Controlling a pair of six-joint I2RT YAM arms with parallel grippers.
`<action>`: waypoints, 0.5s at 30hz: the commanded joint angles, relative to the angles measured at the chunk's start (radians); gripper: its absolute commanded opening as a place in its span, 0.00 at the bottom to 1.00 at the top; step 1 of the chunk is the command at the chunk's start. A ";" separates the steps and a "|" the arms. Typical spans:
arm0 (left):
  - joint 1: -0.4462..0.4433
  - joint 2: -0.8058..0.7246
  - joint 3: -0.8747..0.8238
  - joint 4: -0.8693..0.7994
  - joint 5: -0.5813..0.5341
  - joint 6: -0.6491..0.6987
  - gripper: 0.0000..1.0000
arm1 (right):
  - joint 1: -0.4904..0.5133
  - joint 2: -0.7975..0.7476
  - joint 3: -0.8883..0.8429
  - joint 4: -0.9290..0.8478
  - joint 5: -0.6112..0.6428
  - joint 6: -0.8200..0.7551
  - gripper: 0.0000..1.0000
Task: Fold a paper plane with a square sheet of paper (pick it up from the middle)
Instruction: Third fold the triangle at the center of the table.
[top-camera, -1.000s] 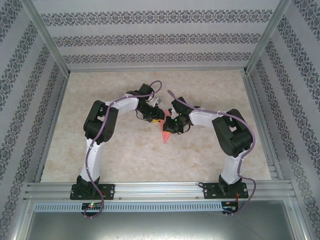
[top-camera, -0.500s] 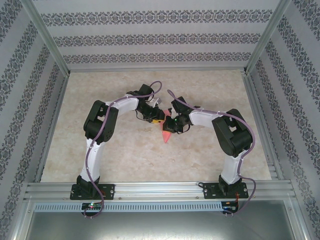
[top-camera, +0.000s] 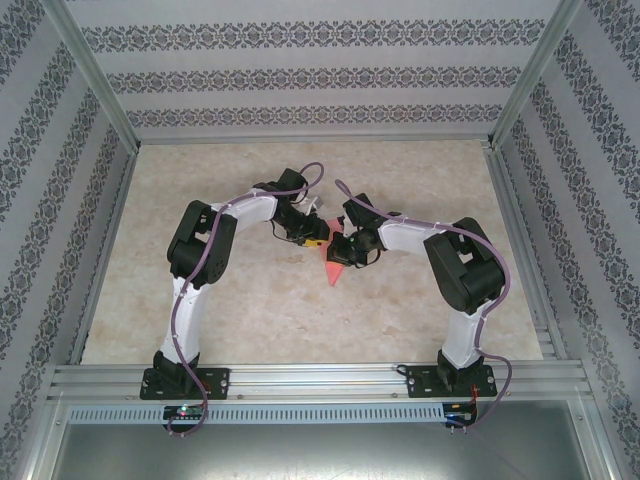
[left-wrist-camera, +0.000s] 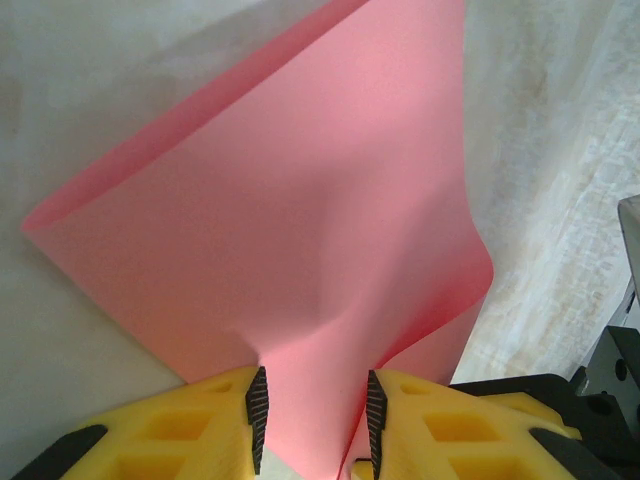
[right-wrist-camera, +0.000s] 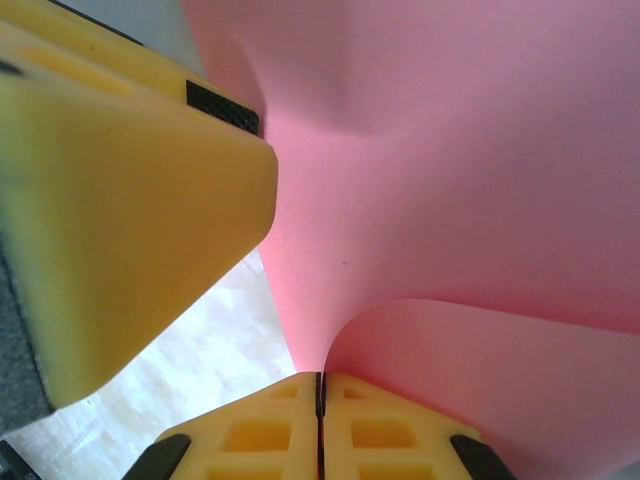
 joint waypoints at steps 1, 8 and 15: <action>0.005 0.039 -0.009 0.000 0.007 0.016 0.36 | -0.006 0.001 0.006 -0.025 0.025 -0.016 0.08; 0.005 0.039 -0.004 -0.003 0.008 0.016 0.36 | -0.009 0.012 0.007 -0.035 0.034 -0.028 0.08; 0.005 0.034 0.003 0.007 0.026 0.004 0.36 | -0.010 0.025 0.007 -0.028 0.025 -0.032 0.13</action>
